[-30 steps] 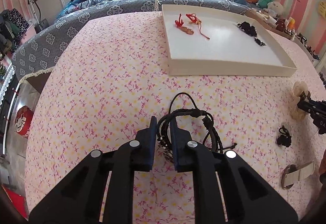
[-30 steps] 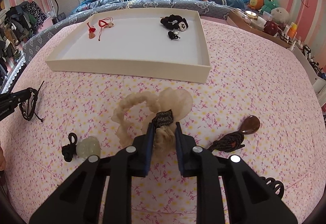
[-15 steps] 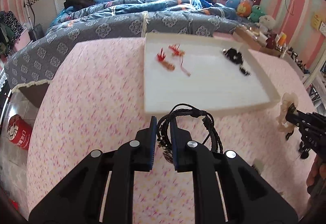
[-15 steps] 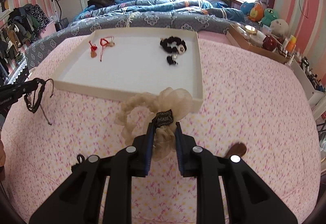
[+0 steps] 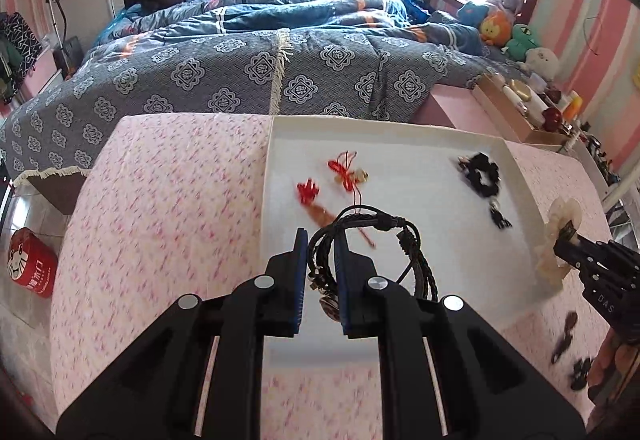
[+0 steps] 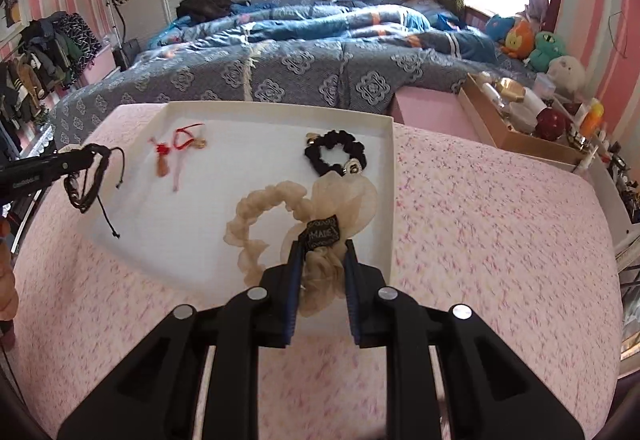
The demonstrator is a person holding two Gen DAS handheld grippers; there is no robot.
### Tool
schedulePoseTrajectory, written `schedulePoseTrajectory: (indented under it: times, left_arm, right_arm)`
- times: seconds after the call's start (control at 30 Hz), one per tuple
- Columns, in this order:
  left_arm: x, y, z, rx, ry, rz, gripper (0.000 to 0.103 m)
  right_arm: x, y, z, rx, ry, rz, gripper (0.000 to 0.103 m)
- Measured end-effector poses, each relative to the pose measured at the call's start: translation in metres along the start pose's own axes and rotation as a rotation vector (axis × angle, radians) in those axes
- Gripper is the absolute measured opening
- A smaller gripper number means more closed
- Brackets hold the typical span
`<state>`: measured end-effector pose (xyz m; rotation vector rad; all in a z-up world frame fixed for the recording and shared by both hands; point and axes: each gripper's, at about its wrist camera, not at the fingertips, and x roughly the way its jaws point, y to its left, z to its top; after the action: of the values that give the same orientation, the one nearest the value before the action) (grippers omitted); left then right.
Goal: Organize jewelry
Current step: 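Carry the bracelet in left gripper while right gripper carries the scrunchie over the tray, then open both grippers to drop the bracelet and scrunchie into the tray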
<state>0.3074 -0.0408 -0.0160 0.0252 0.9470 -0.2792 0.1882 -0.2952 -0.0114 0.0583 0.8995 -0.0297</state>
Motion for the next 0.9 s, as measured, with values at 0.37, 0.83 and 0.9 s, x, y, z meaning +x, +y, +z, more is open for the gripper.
schedulePoseTrajectory:
  times: [0.37,0.83,0.9]
  left_arm:
    - [0.075,-0.007,0.007,-0.01,0.106,0.03,0.011]
    - [0.087,-0.01,0.006,0.011,0.096,0.081,0.015]
    - [0.082,-0.012,0.007,0.022,0.079,0.091,0.026]
  right_arm:
    - [0.073,-0.007,0.015,0.056,0.104,0.01,0.02]
    - [0.086,-0.004,0.018,-0.009,0.111,-0.081,0.031]
    - [0.086,-0.004,0.018,-0.005,0.111,-0.066,0.036]
